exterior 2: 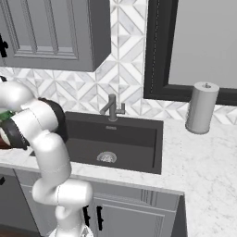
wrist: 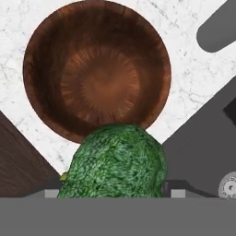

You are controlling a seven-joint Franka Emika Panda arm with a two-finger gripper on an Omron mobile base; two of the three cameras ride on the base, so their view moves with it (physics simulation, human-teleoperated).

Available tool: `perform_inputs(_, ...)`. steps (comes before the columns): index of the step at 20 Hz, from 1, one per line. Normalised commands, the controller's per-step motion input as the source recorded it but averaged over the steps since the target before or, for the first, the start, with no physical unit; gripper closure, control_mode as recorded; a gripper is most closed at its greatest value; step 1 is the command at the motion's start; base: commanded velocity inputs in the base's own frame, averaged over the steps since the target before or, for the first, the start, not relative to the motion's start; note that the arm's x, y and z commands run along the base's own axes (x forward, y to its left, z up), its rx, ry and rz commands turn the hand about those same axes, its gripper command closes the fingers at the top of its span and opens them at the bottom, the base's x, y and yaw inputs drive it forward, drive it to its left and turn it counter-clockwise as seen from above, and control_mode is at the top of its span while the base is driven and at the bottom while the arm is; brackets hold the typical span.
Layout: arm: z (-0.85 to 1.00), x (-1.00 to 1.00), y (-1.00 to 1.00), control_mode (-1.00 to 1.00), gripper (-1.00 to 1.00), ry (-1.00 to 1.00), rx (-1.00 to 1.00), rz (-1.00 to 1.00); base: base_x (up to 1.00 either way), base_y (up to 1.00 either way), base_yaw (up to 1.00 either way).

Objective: Pick the broccoli from the sink and place it in the bowl. Then pick the bowl and place it in the microwave. Then close the microwave door and press the start button.

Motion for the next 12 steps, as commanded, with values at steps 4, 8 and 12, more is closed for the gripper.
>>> perform_inputs(4, -0.66, 0.17, 0.24, -1.00, 1.00, -0.05, 0.15, -0.14, 0.00, 0.00, 0.00)
perform_inputs(8, -0.69, 0.10, 0.00, -1.00, 1.00, -0.13, 0.16, -0.11, 0.00, 0.00, 0.00)
perform_inputs(12, -0.53, 0.10, 0.05, -1.00, -1.00, -0.13, 0.11, -0.11, 0.00, 0.00, 0.00)
